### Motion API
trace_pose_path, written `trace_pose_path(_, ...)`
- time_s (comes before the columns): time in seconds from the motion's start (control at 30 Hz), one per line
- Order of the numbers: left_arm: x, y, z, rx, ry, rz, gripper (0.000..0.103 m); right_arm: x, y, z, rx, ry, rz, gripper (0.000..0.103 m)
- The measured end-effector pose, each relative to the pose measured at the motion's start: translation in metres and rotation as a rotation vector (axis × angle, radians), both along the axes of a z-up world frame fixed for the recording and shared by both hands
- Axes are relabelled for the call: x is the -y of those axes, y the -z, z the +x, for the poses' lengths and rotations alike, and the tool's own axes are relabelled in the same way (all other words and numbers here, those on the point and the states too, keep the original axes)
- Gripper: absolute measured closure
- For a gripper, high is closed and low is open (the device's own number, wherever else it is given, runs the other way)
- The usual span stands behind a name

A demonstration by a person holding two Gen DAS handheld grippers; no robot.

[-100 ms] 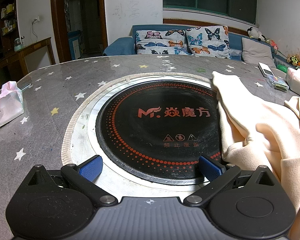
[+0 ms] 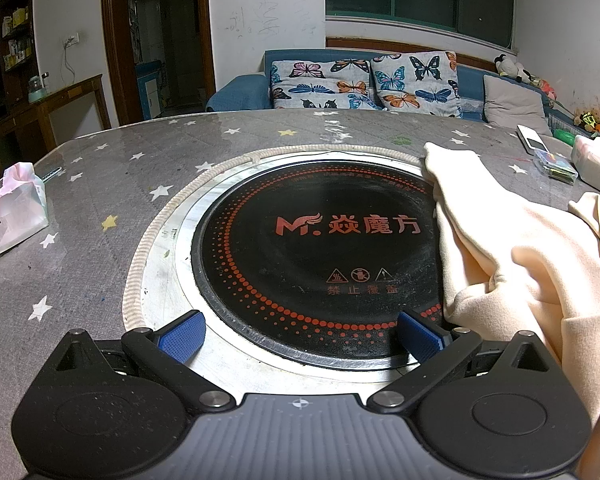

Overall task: Fold clothes
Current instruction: 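Move both tools toward the crumpled cream sweatshirt on the table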

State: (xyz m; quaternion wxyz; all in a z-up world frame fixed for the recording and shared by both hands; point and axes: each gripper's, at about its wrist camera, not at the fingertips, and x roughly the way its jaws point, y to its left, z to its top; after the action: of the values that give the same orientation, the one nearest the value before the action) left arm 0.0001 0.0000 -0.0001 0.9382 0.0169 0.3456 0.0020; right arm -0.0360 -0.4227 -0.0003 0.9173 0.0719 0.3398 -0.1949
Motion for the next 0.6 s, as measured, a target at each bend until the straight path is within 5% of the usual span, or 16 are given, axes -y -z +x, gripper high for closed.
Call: trace_pose_path(0.6,-0.006,0.000,0.000,-0.004,0.001,0.004,0.000,-0.024,-0.017,-0.027,0.024,-0.117,-0.043,0.000)
